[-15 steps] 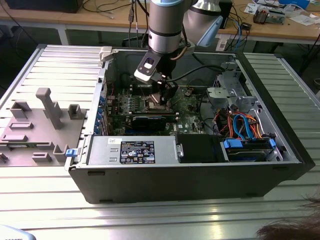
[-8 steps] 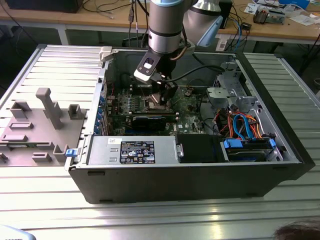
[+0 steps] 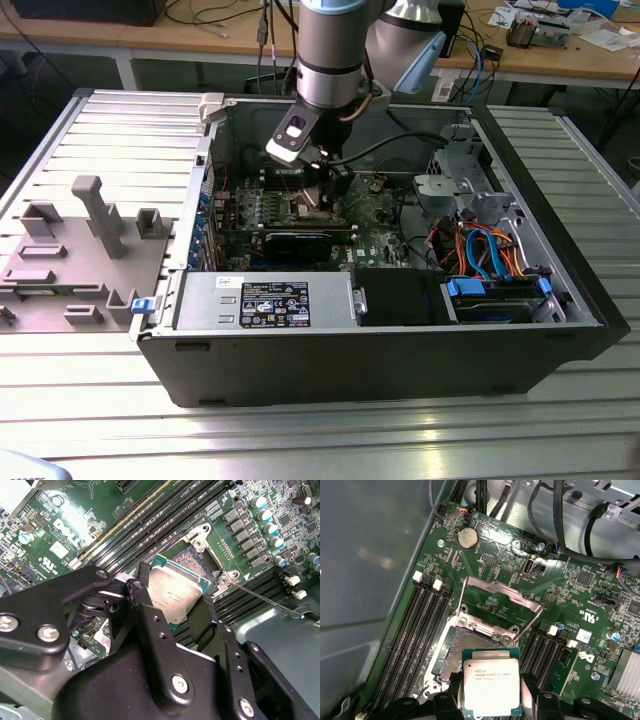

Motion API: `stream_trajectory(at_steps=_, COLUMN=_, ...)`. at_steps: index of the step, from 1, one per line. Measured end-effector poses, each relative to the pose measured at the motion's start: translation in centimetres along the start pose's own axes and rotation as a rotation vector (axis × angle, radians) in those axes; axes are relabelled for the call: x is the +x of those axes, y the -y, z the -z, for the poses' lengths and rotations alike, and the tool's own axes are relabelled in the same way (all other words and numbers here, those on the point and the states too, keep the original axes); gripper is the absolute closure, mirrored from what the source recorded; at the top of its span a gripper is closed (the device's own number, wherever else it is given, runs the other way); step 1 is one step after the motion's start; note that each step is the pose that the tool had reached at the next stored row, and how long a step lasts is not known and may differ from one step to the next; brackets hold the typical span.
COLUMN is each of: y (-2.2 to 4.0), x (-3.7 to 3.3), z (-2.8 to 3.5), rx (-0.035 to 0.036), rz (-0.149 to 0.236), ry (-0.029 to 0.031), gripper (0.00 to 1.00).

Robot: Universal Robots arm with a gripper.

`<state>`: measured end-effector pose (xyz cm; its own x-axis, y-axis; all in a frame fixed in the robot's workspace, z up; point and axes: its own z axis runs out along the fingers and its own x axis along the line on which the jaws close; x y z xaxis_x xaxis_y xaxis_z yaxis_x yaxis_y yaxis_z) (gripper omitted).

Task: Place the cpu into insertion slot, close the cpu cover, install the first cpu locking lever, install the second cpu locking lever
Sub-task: 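Place the cpu into insertion slot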

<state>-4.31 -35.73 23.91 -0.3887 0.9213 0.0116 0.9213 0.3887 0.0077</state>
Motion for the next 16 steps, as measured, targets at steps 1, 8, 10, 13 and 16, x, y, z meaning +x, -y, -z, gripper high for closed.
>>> stream_trajectory(at_steps=1, y=0.00, x=0.00, z=-0.03, rx=-0.0001, rz=-0.009, ry=0.0001, gripper=0.45)
stream_trajectory(at_steps=8, y=0.00, x=0.00, z=-0.09, rx=-0.0004, rz=-0.027, ry=0.0002, gripper=0.45)
stream_trajectory(at_steps=10, y=0.00, x=0.00, z=-0.10, rx=-0.0004, rz=-0.029, ry=0.0002, gripper=0.45)
stream_trajectory(at_steps=13, y=0.00, x=0.00, z=-0.12, rx=-0.0004, rz=-0.033, ry=0.0002, gripper=0.45)
stream_trajectory(at_steps=16, y=0.00, x=0.00, z=-0.13, rx=-0.0004, rz=-0.036, ry=0.0003, gripper=0.45)
